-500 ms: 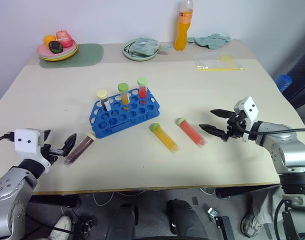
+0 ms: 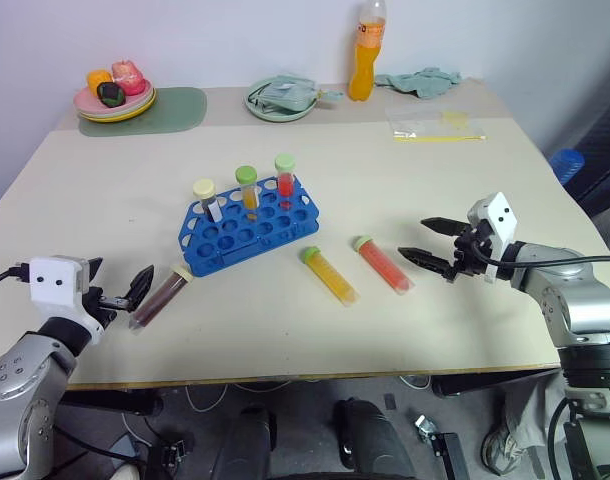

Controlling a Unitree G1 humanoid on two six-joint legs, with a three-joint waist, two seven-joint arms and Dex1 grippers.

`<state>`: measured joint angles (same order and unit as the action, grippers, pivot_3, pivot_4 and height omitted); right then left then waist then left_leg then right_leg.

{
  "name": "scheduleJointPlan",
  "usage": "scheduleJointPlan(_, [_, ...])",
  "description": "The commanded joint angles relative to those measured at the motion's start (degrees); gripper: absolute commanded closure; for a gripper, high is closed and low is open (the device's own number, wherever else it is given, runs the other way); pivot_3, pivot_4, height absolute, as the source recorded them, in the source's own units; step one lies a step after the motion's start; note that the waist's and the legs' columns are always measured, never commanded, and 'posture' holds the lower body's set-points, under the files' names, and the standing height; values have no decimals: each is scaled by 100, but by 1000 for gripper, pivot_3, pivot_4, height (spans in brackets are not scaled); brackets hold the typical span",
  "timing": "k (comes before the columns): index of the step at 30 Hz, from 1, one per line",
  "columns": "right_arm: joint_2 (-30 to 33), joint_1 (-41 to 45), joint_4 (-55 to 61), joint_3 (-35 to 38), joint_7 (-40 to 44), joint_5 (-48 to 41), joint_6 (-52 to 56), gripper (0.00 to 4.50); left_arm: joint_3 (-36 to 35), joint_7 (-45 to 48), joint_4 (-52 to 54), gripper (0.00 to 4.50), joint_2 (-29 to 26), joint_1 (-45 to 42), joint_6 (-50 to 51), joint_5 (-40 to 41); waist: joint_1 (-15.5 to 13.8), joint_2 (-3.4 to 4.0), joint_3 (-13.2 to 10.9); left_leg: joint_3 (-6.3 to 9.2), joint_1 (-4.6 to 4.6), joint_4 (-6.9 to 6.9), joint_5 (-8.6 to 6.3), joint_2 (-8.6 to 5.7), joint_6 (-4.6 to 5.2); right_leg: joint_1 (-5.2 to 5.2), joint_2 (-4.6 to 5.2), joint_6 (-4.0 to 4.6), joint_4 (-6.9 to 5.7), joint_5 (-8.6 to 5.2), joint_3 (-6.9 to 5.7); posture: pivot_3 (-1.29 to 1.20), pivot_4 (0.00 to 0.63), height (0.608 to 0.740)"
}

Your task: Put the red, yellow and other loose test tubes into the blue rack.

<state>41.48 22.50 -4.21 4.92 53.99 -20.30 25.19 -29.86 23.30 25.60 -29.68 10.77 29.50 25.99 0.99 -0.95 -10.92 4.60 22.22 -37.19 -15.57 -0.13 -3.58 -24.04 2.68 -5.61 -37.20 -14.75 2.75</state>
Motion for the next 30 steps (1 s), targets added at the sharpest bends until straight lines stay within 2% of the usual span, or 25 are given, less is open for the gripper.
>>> scheduleJointPlan(1, [-43, 38, 285, 45, -102, -45, 61, 121, -6, 49, 123, 3, -56, -50, -151, -1, -1, 0, 0, 0, 0, 0, 0, 0, 0, 0, 0, 0, 0, 0, 0, 0, 150, 740])
scheduleJointPlan(8, [-133, 54, 776, 190, -417, -297, 609, 121, 169, 329, 246, 3, -166, -170, -159, 107, -4, 0, 0, 0, 0, 0, 0, 0, 0, 0, 0, 0, 0, 0, 0, 0, 150, 740])
scheduleJointPlan(16, [86, 236, 1821, 180, -897, -551, 1747, 121, 846, 771, 436, 3, -354, -466, -17, 201, -10, 0, 0, 1, 1, -1, 0, 0, 0, 0, 0, 0, -1, 0, 0, 0, 150, 740])
scheduleJointPlan(18, [211, 459, 2135, -82, -1053, -502, 2292, 121, 1075, 965, 588, 3, -456, -467, 24, 224, 6, 1, -1, 1, 2, -2, 0, -1, 0, 0, 0, 0, 0, 0, 0, 0, 150, 740])
scheduleJointPlan(21, [259, 1067, 2447, -581, -1346, -647, 3741, 121, 1410, 1342, 876, 3, -663, -353, 4, 254, 34, 2, 0, 0, 1, 0, 0, 2, 0, -3, -3, 1, -2, 0, 0, 0, 150, 740])
scheduleJointPlan(23, [49, 1696, 2396, -816, -1732, -698, 5151, 121, 1684, 1552, 1022, 3, -826, -252, -55, 152, 48, 3, 0, 2, 0, 2, 0, 4, 0, -5, -5, 2, -3, -1, 1, 0, 150, 740])
scheduleJointPlan(25, [-208, 2223, 2335, -980, -2015, -692, 6083, 121, 1882, 1658, 1068, 3, -906, -194, -112, 90, 25, 4, -1, 1, 3, 2, 0, 5, 0, -7, -4, 4, -2, -1, 2, 0, 150, 740])
scheduleJointPlan(27, [-404, 2654, 2072, -1163, -2335, -778, 6603, 121, 2056, 1633, 1035, 3, -843, -235, -155, 46, 2, 5, -1, 1, 9, 1, 0, 3, 0, -13, -3, 4, -1, -1, 2, 0, 150, 740])
scheduleJointPlan(30, [-484, 3138, 1368, -1526, -2964, -856, 6731, 121, 2220, 1567, 921, 3, -723, -328, -219, -48, -30, 4, 0, 2, 16, -2, 0, -2, 0, -16, 2, 3, 0, 0, 0, 0, 150, 740])
